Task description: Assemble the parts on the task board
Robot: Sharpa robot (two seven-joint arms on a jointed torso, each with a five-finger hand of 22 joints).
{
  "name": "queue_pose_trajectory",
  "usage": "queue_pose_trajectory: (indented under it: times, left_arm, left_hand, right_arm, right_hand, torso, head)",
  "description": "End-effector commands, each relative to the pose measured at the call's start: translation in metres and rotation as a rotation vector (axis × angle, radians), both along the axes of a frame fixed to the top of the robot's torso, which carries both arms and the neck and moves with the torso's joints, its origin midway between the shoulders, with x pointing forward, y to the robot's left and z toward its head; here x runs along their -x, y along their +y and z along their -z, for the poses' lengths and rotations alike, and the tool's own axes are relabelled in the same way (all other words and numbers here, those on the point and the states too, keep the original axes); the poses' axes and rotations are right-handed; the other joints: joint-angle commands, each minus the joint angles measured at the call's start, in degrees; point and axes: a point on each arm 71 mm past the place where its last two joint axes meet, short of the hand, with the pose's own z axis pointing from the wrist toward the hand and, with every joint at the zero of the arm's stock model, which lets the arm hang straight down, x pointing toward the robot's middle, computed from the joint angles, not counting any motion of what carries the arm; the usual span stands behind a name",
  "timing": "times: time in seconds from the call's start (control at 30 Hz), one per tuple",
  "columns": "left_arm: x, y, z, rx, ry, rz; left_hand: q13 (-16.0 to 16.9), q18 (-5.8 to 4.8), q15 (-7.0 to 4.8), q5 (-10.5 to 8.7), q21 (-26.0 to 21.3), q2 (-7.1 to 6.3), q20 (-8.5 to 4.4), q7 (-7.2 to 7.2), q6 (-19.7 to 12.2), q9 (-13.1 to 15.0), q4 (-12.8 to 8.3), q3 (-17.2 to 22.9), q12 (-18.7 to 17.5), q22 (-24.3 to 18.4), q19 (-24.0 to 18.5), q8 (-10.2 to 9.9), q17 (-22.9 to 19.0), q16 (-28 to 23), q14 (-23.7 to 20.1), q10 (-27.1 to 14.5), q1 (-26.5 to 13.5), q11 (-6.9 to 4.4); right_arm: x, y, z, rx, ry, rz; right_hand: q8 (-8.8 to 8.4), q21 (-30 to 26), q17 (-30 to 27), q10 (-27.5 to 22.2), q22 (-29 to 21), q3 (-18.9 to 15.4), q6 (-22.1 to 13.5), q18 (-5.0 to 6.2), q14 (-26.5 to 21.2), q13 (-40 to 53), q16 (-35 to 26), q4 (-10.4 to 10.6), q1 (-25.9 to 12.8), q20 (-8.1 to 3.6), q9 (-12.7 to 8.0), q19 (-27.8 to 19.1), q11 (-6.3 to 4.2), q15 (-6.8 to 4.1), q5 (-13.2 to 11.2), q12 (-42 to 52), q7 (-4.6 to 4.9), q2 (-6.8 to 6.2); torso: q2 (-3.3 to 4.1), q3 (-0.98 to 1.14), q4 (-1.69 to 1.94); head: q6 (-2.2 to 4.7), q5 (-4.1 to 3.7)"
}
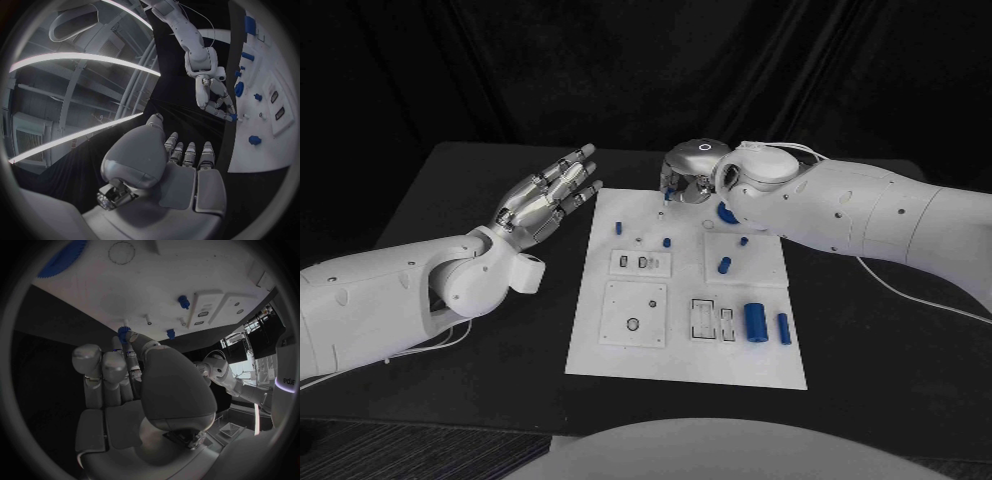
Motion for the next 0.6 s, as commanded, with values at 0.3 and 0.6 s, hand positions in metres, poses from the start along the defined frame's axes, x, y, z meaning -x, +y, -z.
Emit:
queue_pose_trajectory:
  times: [0.3, 0.6]
  left_arm:
    - [0.0004, -0.0014, -0.0026, 0.02, -0.017, 0.012]
    - [-0.0008, -0.0017, -0.0021, 0.019, -0.016, 0.014]
  left_hand:
    - [-0.1, 0.49, 0.52, 0.33, -0.2, -0.19, 0.3, -0.07, 0.4, 0.1, -0.2, 0.2, -0.4, -0.1, 0.0, 0.4, -0.1, -0.2, 0.0, 0.1, 0.6, 0.46]
    - [-0.1, 0.48, 0.56, 0.52, -0.2, -0.06, 0.34, 0.04, 0.9, 0.2, -0.4, 0.3, -0.4, -0.1, 0.0, 0.5, -0.1, -0.2, 0.0, 0.1, 0.7, 0.56]
  right_arm:
    - [-0.0008, 0.0022, 0.0058, 0.009, -0.006, 0.014]
    - [-0.002, 0.0029, 0.0093, 0.018, 0.004, 0.031]
  right_hand:
    - [-0.44, 0.4, 0.0, 0.5, 0.3, 0.3, -0.5, -0.96, -0.2, 0.1, 0.2, 0.4, 0.0, 0.02, 0.0, -0.3, -0.75, 0.37, -0.7, 0.4, 0.17, -0.35]
    - [-1.53, 0.2, -0.3, -2.3, 0.2, 0.9, -2.3, -0.88, -0.6, 0.0, -0.1, 0.8, -0.3, 0.54, -0.4, -1.0, 0.06, 0.99, -1.0, 0.2, 0.85, -0.78]
  torso:
    - [0.03, -0.06, -0.01]
    - [0.02, -0.07, 0.06]
  head:
    - [-0.3, 0.07]
    - [-0.37, -0.22]
